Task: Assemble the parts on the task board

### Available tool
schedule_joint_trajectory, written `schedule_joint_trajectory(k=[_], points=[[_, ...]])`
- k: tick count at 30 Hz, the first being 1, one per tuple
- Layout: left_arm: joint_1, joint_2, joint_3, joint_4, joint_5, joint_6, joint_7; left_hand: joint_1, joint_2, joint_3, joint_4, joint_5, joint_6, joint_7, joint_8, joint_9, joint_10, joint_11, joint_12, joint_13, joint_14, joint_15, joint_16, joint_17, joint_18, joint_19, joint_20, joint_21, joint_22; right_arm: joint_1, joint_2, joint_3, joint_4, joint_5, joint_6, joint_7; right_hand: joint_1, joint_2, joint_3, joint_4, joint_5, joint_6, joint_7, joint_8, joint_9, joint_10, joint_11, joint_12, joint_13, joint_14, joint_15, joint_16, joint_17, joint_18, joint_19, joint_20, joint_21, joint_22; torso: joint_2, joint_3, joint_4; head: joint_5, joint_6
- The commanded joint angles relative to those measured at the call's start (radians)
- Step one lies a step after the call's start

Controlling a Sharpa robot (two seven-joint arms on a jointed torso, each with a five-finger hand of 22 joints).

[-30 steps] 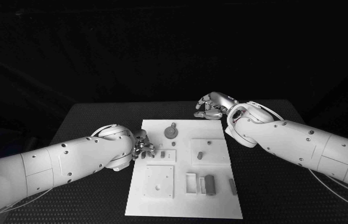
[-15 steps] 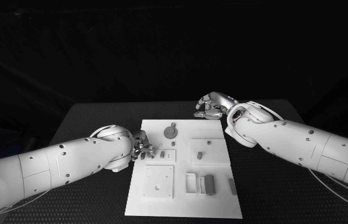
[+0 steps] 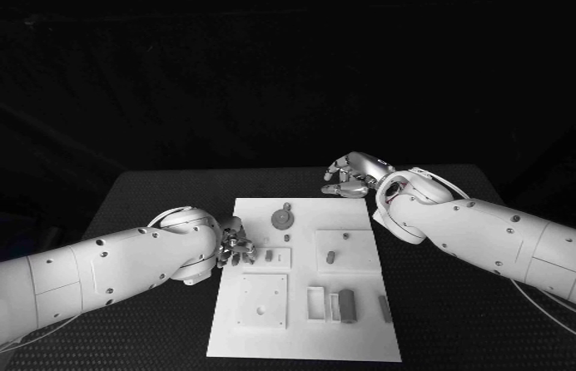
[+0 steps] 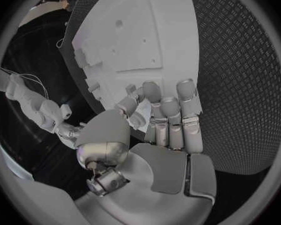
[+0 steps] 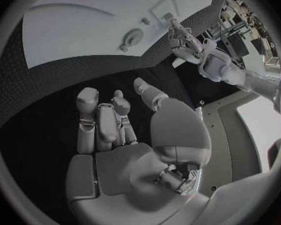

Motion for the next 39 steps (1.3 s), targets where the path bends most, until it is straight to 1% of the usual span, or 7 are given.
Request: schedule_joint_trajectory(k=[1,14,19,26,34,36,39], points=[[-0.006,-0.001,-0.005,0.003,-0.007,0.075,-0.009,0.005,-0.004,0.005,-0.001,0.004,0.151,-0.027,0.002,0.001,-0.007,0.0,0.001,-0.002,-0.003,0.0,0.004,-0.001,0.008,-0.006,-0.004,0.007,0.021,-0.001,0.0,0.0,0.0,0.0,0.009,0.006,-0.007,0.007,-0.003,0.003,0.001,0.002,0.006,-0.006,0.001,-0.008,0.001,-0.005,-0.002,-0.007,0.001,-0.005,0.0,0.086,-0.001,-0.007,-0.005,0.016,0.0,0.0002,-0.0007,0.0,-0.001],[-0.006,0.011,-0.004,0.0,-0.075,0.154,-0.034,0.006,-0.004,0.006,0.002,-0.008,0.145,-0.024,-0.001,-0.001,-0.013,0.003,-0.001,-0.004,-0.008,0.002,0.002,-0.003,0.007,-0.012,-0.003,0.007,0.021,-0.001,0.002,0.0,-0.001,0.002,0.009,0.007,-0.007,0.007,-0.003,0.003,0.001,0.001,0.006,-0.006,0.001,-0.008,0.001,-0.005,-0.002,-0.007,0.001,-0.006,-0.001,0.086,-0.001,-0.007,-0.005,0.016,0.0,0.0006,-0.0005,-0.001,-0.003],[-0.006,0.015,-0.004,-0.003,-0.095,0.156,-0.036,0.007,-0.004,0.006,0.003,-0.02,0.143,-0.024,-0.001,-0.001,-0.014,0.003,-0.001,-0.006,-0.009,0.003,0.001,-0.004,0.007,-0.014,-0.003,0.008,0.02,-0.001,0.003,0.0,-0.002,0.002,0.009,0.007,-0.007,0.007,-0.003,0.003,0.001,0.001,0.006,-0.006,0.001,-0.008,0.001,-0.005,-0.002,-0.007,0.001,-0.006,-0.001,0.086,-0.001,-0.007,-0.005,0.016,0.0,0.0011,-0.0018,-0.001,-0.003],[-0.006,0.011,-0.004,-0.004,-0.097,0.099,-0.024,0.008,-0.003,0.007,0.003,-0.021,0.143,-0.024,-0.001,-0.001,-0.014,0.003,-0.001,-0.006,-0.009,0.003,0.001,-0.004,0.007,-0.014,-0.003,0.008,0.02,-0.001,0.003,0.0,-0.002,0.002,0.009,0.007,-0.007,0.007,-0.003,0.003,0.001,0.001,0.006,-0.006,0.001,-0.008,0.001,-0.005,-0.002,-0.008,0.001,-0.006,-0.001,0.086,-0.001,-0.007,-0.005,0.016,0.0,0.0013,-0.0006,-0.002,-0.001],[-0.006,-0.01,-0.001,0.01,-0.03,0.039,-0.011,0.009,0.003,0.007,0.003,-0.032,0.143,-0.024,-0.001,-0.001,-0.013,0.003,0.0,-0.007,-0.007,0.002,0.001,-0.005,0.007,-0.014,-0.003,0.01,0.02,-0.001,0.002,0.0,-0.002,0.002,0.009,0.007,-0.007,0.007,-0.003,0.003,0.001,0.001,0.006,-0.006,0.001,-0.008,0.001,-0.005,-0.002,-0.007,0.001,-0.006,-0.001,0.086,-0.001,-0.007,-0.005,0.016,0.0,-0.0002,0.0007,-0.003,0.0],[-0.006,-0.015,0.003,0.015,-0.019,0.031,-0.01,0.01,0.003,0.007,0.003,-0.035,0.144,-0.024,0.0,-0.001,-0.013,0.003,0.0,-0.007,-0.007,0.002,0.001,-0.005,0.008,-0.013,-0.003,0.01,0.02,-0.002,0.002,0.0,-0.002,0.002,0.008,0.007,-0.007,0.007,-0.003,0.003,0.001,0.002,0.006,-0.006,0.001,-0.008,0.001,-0.005,-0.002,-0.008,0.001,-0.006,-0.002,0.086,-0.001,-0.007,-0.005,0.016,0.0,-0.0001,0.0005,-0.003,0.002],[-0.006,-0.017,0.014,0.018,-0.005,0.025,-0.01,0.01,0.004,0.007,0.002,-0.039,0.144,-0.024,0.0,0.0,-0.012,0.003,0.001,-0.008,-0.006,0.002,0.002,-0.006,0.008,-0.013,-0.003,0.011,0.02,-0.002,0.001,0.0,-0.003,0.002,0.008,0.007,-0.007,0.007,-0.003,0.003,0.001,0.002,0.006,-0.006,0.001,-0.008,0.001,-0.005,-0.002,-0.007,0.001,-0.006,-0.001,0.086,-0.001,-0.007,-0.005,0.016,-0.001,0.0002,0.0005,-0.002,0.002]])
